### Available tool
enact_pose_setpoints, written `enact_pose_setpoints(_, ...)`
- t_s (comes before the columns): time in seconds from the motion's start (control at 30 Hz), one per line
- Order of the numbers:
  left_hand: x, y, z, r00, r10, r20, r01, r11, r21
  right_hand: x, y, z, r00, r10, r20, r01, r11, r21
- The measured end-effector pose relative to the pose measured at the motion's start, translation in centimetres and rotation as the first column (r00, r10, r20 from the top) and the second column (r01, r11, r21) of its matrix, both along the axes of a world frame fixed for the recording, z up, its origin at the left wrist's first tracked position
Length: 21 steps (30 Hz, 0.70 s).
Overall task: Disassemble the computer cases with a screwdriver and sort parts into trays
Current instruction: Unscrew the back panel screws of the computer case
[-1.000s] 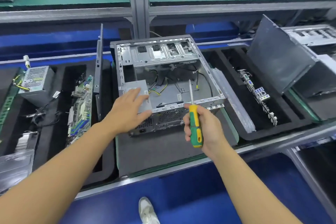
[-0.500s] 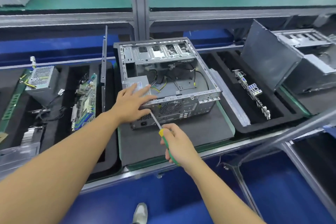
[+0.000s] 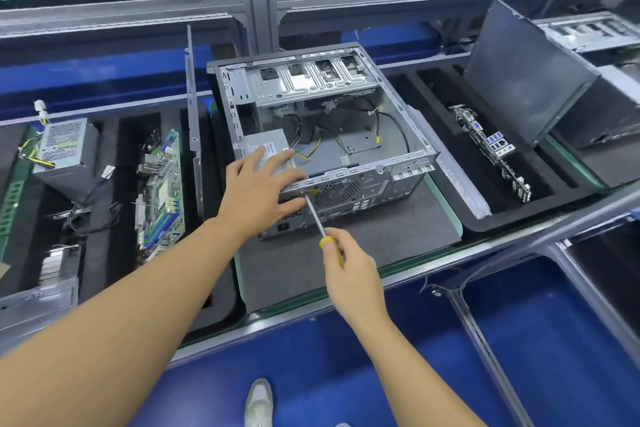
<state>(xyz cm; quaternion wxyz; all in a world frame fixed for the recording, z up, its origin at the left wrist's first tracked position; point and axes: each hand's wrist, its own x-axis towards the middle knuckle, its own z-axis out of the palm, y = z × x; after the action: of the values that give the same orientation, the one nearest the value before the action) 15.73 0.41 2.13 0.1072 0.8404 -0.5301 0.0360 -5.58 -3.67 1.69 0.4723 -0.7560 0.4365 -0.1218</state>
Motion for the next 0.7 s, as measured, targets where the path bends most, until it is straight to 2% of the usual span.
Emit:
enact_pose_setpoints(0.33,0.2,0.1,0.0,1.0,-0.014,-0.013,0.014,1.0,0.022,0.3,0.1,0.9,0.999,-0.005,-0.038,0.004,1.0,-0.023)
enact_pose_setpoints(0.43,0.2,0.1,0.0,1.0,-0.015,-0.008,0.015,0.999,0.028,0.4,0.1,1.5,0.992,0.011,-0.126,-0.035,0.98,-0.196)
enact_pose_setpoints(0.57,0.1,0.1,0.1,1.0,-0.016,0.011,0.016,0.999,0.041,1.0,0.8,2.4,0.959,-0.023,-0.284,-0.111,0.887,-0.448)
enact_pose_setpoints(0.6,0.1,0.1,0.1,1.0,-0.016,0.018,0.016,0.999,0.046,1.3,1.1,2.6,0.944,-0.024,-0.33,-0.14,0.875,-0.463)
enact_pose_setpoints(0.63,0.1,0.1,0.1,1.0,-0.017,0.023,0.016,0.999,0.051,1.6,1.1,2.6,0.949,-0.017,-0.315,-0.116,0.909,-0.4)
enact_pose_setpoints(0.67,0.2,0.1,0.1,0.999,-0.019,0.026,0.018,0.998,0.058,2.0,0.9,2.6,0.972,-0.016,-0.234,-0.04,0.972,-0.232)
enact_pose_setpoints(0.7,0.2,0.1,0.1,0.999,-0.022,0.027,0.02,0.998,0.065,2.3,0.6,2.6,0.994,-0.039,-0.103,0.041,0.999,0.016)
